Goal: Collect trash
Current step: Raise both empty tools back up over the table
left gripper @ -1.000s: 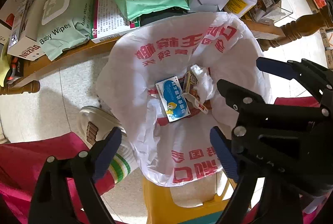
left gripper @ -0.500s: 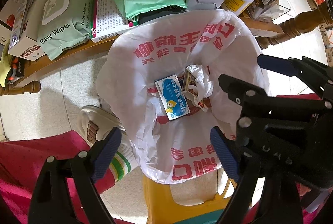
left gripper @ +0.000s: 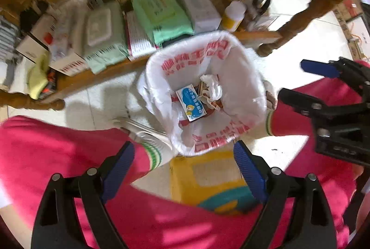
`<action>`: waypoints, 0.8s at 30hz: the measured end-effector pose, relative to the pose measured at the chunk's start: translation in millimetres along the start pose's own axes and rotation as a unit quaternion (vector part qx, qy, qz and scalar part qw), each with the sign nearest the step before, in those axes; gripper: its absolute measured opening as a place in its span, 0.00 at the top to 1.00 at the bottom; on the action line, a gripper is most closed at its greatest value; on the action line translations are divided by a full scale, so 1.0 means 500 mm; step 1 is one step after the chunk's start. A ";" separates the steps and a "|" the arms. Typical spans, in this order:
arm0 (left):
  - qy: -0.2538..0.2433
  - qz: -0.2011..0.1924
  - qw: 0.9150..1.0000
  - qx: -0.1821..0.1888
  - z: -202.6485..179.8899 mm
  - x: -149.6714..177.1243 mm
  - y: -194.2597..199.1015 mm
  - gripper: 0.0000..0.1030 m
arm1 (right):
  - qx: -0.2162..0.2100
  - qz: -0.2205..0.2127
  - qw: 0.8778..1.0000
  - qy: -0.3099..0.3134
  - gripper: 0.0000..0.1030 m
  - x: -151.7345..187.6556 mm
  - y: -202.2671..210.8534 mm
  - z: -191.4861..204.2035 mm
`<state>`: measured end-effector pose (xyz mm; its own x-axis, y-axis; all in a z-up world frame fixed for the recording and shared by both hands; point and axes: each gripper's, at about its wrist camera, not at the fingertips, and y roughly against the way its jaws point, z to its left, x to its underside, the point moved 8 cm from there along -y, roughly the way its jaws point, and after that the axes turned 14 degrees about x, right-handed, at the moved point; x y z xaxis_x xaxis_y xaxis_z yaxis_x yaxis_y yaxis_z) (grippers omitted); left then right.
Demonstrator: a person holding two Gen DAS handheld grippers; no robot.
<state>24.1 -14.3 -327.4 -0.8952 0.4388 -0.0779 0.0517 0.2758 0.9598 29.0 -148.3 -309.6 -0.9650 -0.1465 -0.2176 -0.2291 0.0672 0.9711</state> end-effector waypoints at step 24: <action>-0.024 -0.120 0.991 -0.058 0.004 -0.390 0.448 0.08 | 0.065 -0.146 0.987 0.017 0.17 -0.319 0.393 -0.226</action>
<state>211.1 -36.2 -97.7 -0.8533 0.4141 -0.3169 -0.2135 0.2771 0.9368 152.4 -223.5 -72.7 -0.8509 -0.2120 -0.4807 -0.5137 0.1435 0.8459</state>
